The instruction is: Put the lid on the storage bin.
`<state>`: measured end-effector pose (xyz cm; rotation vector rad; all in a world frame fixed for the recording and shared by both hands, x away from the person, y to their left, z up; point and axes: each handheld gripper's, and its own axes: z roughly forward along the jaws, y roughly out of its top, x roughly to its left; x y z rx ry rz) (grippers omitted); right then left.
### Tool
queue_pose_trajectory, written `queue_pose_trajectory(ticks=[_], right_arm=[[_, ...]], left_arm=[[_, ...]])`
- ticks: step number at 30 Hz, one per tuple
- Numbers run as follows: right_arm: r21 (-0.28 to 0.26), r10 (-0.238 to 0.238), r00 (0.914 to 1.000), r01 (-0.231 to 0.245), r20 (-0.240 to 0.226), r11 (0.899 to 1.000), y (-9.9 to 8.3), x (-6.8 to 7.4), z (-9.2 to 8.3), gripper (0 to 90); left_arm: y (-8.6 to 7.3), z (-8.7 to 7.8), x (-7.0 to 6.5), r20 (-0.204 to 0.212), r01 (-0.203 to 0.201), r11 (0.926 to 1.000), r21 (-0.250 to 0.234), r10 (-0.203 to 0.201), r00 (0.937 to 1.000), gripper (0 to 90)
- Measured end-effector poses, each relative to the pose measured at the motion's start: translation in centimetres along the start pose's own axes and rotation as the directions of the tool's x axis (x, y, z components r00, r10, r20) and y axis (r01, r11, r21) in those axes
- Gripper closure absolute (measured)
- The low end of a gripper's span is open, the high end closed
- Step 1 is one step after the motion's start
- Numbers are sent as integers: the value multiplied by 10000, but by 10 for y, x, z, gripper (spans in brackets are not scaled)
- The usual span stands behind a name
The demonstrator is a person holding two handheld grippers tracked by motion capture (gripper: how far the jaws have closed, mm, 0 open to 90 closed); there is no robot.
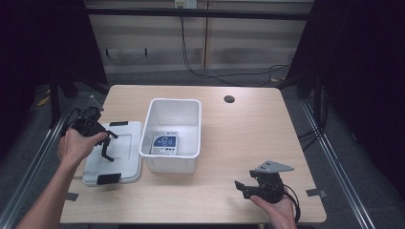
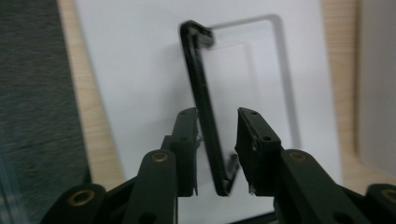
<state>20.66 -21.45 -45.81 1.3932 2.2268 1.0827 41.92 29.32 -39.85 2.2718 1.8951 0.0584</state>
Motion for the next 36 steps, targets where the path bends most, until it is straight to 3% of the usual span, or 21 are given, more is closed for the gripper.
queue_pose_trajectory(ticks=[5, 11, 14, 18, 26, 36], right_arm=[[37, -86, 10000, 86, -39, 10000, 0, 0, 1, 294], [36, -120, 9999, 121, -105, 9999, 0, 0, 1, 292], [67, -107, 9999, 108, -97, 9999, 0, 0, 1, 291], [103, -76, 9999, 77, -107, 9999, 0, 1, 2, 290], [142, -116, 9999, 117, -104, 9998, 0, 1, 2, 290], [150, -77, 9999, 78, -77, 9999, 0, 0, 2, 290]], left_arm=[[3, 6, 0, 90, 396, 9990, 196, -398, 9992, 693], [4, 15, 0, 95, 549, 9974, 464, -554, 9984, 741], [5, 16, 0, -6, 576, 9971, 500, -576, 9983, 770], [7, 15, 0, 288, 612, 9964, 592, -630, 9976, 798], [11, 16, -7, 198, 802, 9936, 791, -820, 9964, 817], [12, 14, -2, 359, 832, 9912, 1030, -873, 9955, 845]])
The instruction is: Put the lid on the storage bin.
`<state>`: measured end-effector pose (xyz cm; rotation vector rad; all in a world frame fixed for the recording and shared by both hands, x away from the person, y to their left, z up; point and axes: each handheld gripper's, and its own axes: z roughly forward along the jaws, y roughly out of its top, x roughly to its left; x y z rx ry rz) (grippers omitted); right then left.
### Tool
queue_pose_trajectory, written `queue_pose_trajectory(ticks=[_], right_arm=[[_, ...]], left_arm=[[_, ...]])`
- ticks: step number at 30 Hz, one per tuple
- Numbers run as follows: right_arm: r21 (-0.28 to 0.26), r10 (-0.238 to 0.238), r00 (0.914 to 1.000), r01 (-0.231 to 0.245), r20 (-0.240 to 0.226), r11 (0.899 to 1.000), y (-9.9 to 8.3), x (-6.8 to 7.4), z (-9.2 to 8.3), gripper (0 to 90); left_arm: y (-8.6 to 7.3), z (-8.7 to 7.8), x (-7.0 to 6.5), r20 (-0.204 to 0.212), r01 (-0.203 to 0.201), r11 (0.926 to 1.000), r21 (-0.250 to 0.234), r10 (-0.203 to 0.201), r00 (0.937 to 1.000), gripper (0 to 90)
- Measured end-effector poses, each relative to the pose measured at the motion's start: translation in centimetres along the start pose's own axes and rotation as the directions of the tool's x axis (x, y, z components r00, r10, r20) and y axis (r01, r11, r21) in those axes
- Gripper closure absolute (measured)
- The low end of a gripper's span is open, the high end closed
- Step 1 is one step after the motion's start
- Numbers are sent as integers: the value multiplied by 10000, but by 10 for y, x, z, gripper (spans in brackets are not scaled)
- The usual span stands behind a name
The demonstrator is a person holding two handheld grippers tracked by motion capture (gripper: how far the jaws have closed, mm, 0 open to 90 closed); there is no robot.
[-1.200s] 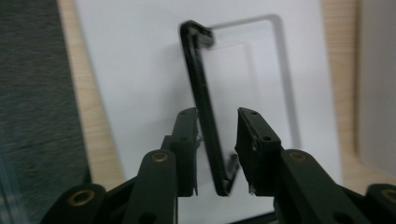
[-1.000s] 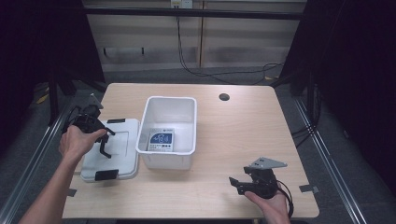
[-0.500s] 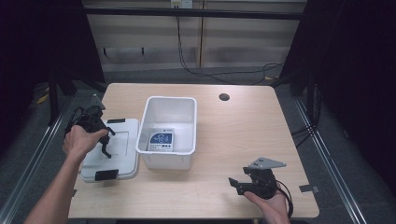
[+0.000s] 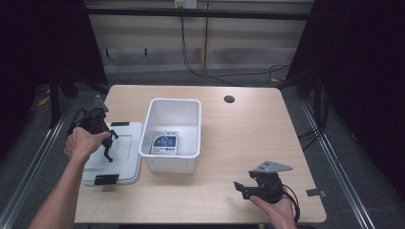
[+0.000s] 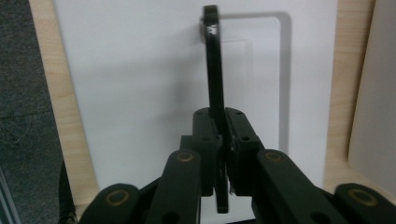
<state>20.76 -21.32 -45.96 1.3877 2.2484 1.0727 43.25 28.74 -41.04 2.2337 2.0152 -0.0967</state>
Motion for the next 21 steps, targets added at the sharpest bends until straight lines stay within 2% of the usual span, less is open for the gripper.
queue_pose_trajectory(ticks=[5, 7, 10, 14, 16, 21], right_arm=[[3, -5, 10000, 5, 14, 10000, 0, -1, 0, 290], [-2, -25, 10000, 25, 4, 10000, 0, -1, 1, 290], [-11, -36, 10000, 36, 12, 10000, 0, -1, 1, 290], [27, -2, 10000, 2, 28, 10000, 0, 0, 0, 290], [31, -2, 10000, 2, 29, 10000, 0, 0, 0, 290], [78, 13, 10000, -13, 21, 10000, 0, 0, 1, 290]], left_arm=[[-1, -3, 4, 103, 65, 10000, -32, -65, 9999, 849], [-1, -6, 5, 68, -103, 9999, 19, 103, 9999, 850], [-2, -13, 5, 81, -151, 9998, -153, 152, 9999, 850], [-3, -19, 6, -46, -420, 9990, -120, 419, 9991, 850], [-3, -21, 8, 35, -578, 9983, -47, 578, 9983, 850], [-5, -28, 9, -41, -581, 9980, -252, 580, 9983, 850]])
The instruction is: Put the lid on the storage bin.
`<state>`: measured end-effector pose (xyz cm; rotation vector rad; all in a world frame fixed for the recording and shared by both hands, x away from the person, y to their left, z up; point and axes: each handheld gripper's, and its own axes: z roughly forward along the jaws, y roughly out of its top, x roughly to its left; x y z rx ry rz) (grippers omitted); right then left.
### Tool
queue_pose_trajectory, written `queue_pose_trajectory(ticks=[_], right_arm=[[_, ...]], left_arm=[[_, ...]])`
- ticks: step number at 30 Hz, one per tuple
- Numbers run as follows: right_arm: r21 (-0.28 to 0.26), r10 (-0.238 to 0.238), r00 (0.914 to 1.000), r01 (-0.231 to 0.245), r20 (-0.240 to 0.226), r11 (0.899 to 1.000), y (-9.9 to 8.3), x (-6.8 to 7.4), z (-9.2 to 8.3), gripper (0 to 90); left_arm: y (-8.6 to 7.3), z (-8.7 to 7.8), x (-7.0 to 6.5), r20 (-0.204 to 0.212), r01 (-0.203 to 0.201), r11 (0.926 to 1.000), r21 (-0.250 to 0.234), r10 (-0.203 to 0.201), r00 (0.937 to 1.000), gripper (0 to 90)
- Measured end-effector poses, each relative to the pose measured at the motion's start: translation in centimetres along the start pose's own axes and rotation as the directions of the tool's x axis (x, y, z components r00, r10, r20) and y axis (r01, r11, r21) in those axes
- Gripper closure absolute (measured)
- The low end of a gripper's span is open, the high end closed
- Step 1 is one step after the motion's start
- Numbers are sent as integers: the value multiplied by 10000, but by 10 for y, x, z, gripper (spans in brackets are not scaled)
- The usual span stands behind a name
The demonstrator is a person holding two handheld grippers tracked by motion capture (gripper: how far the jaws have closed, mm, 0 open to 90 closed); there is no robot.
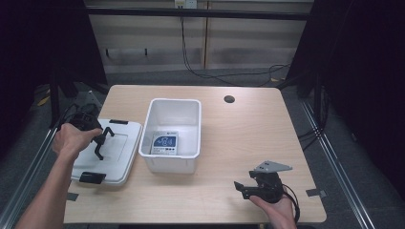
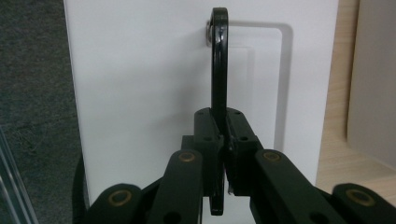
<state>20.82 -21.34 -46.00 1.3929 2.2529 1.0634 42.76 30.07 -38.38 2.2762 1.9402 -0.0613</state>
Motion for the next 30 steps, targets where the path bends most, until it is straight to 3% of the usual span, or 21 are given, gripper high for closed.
queue_pose_trajectory(ticks=[9, 22, 26, 30], right_arm=[[9, -46, 10000, 46, 8, 10000, 0, 0, 0, 289], [50, -25, 10000, 25, 22, 10000, 0, 0, 1, 289], [36, -36, 10000, 36, 17, 10000, 0, 0, 1, 288], [48, -11, 10000, 11, 21, 10000, 0, 0, 1, 288]], left_arm=[[-2, -15, 2, -42, 10, 9998, -204, -11, 10000, 850], [-2, -30, -1, -505, -95, 9999, -111, 89, 9987, 851], [-2, -37, -2, -610, 107, 9994, -331, -128, 9981, 851], [-3, -43, -4, -514, 46, 9992, -388, -66, 9987, 851]])
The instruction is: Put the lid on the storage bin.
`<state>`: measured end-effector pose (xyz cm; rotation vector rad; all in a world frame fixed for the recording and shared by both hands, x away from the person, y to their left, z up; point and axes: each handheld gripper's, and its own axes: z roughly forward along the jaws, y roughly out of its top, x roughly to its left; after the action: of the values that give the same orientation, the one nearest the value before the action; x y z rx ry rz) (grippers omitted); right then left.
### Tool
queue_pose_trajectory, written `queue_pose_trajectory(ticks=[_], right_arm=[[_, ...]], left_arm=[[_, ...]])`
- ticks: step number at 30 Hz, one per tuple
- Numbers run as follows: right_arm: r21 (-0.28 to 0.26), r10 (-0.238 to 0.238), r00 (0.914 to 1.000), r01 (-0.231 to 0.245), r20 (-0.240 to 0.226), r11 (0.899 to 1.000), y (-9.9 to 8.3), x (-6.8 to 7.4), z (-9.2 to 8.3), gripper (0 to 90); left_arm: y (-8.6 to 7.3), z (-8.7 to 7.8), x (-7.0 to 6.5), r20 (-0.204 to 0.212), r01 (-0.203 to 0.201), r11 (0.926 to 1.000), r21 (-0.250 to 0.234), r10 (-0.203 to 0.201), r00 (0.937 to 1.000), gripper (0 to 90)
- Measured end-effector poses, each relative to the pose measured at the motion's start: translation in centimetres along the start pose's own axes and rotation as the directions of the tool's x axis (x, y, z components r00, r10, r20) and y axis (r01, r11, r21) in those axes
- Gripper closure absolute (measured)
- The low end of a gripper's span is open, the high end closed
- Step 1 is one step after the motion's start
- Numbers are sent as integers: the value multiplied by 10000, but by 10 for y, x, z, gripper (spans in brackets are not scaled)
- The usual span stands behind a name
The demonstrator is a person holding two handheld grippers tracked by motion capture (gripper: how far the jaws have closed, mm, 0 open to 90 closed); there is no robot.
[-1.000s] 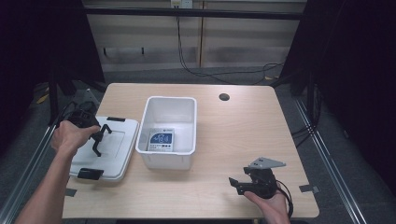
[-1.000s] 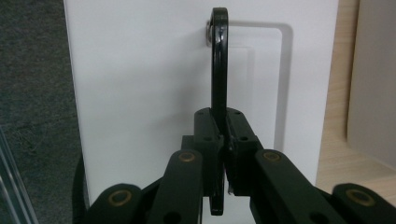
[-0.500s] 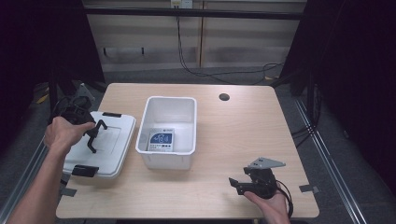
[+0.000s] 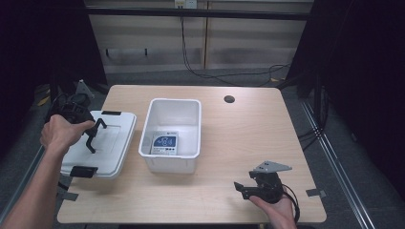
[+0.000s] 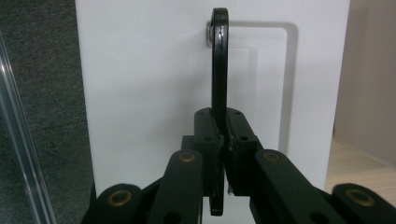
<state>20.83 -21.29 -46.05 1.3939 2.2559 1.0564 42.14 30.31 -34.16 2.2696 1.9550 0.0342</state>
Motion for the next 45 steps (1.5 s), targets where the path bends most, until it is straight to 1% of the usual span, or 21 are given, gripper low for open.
queue_pose_trajectory(ticks=[2, 6, 7, 9, 13, 15, 18, 20, 21, 22, 24, 25, 27, 31, 32, 35, 37, 42, 45], right_arm=[[0, 7, 10000, -7, -6, 10000, 0, 0, 0, 288], [-2, -10, 10000, 10, -8, 10000, 0, 0, 0, 288], [-4, -14, 10000, 14, -12, 10000, 0, 0, 0, 288], [3, -19, 10000, 19, -16, 10000, 0, 0, 0, 288], [29, -25, 10000, 25, -12, 10000, 0, 0, 0, 286], [14, -69, 10000, 69, -29, 10000, 0, 0, 0, 283], [55, -98, 9999, 98, -32, 9999, 0, 1, 0, 277], [74, -101, 9999, 101, 32, 9999, 0, 1, 0, 242], [82, -22, 10000, 21, 49, 10000, 0, 1, 1, 220], [73, 26, 10000, -26, -34, 10000, 0, 1, 1, 212], [50, 59, 10000, -59, -47, 10000, 1, 0, 1, 197], [-46, 54, 10000, -55, -56, 10000, 1, 0, 1, 182], [-157, 40, 9999, -43, -131, 9999, 2, 0, 0, 175], [-223, 39, 9998, -44, -207, 9997, 3, 1, -1, 160], [-206, 56, 9998, -60, -213, 9998, 2, 1, -1, 160], [-239, 16, 9997, -22, -238, 9997, 2, 0, -1, 159], [-242, 27, 9997, -32, -223, 9997, 2, 0, -1, 159], [-147, 72, 9998, -75, -202, 9999, 2, 0, 0, 160], [-143, 69, 9998, -72, -195, 9999, 2, 0, -1, 160]], left_arm=[[0, -5, -1, -71, -72, 10000, -55, 71, 9999, 851], [1, -12, -3, -74, -85, 10000, -29, 84, 9999, 851], [1, -13, -3, -44, -34, 9999, -106, 34, 10000, 851], [1, -15, -3, -38, -2, 9999, -113, 1, 10000, 851], [2, -26, -5, 15, -236, 9996, -152, 236, 9997, 851], [2, -31, -6, 4, -345, 9990, -276, 345, 9994, 851], [2, -33, -8, -54, -371, 9988, -334, 369, 9993, 851], [1, -37, -9, -13, -406, 9985, -365, 406, 9992, 851], [0, -40, -8, 12, -373, 9981, -497, 374, 9993, 851], [0, -43, -7, 42, -347, 9980, -522, 349, 9994, 851], [0, -45, -7, 71, -319, 9977, -595, 323, 9995, 851], [-1, -51, -6, 87, -420, 9976, -547, 426, 9991, 851], [-1, -55, -6, 41, -565, 9969, -553, 568, 9984, 851], [0, -60, -9, 172, -580, 9964, -625, 591, 9981, 851], [0, -61, -10, 104, -658, 9963, -552, 664, 9977, 851], [0, -64, -12, 317, -607, 9964, -589, 626, 9975, 851], [1, -65, -12, 368, -605, 9959, -670, 631, 9973, 851], [2, -74, -19, 397, -763, 9940, -780, 795, 9960, 850], [3, -78, -24, 488, -796, 9938, -771, 835, 9953, 851]])
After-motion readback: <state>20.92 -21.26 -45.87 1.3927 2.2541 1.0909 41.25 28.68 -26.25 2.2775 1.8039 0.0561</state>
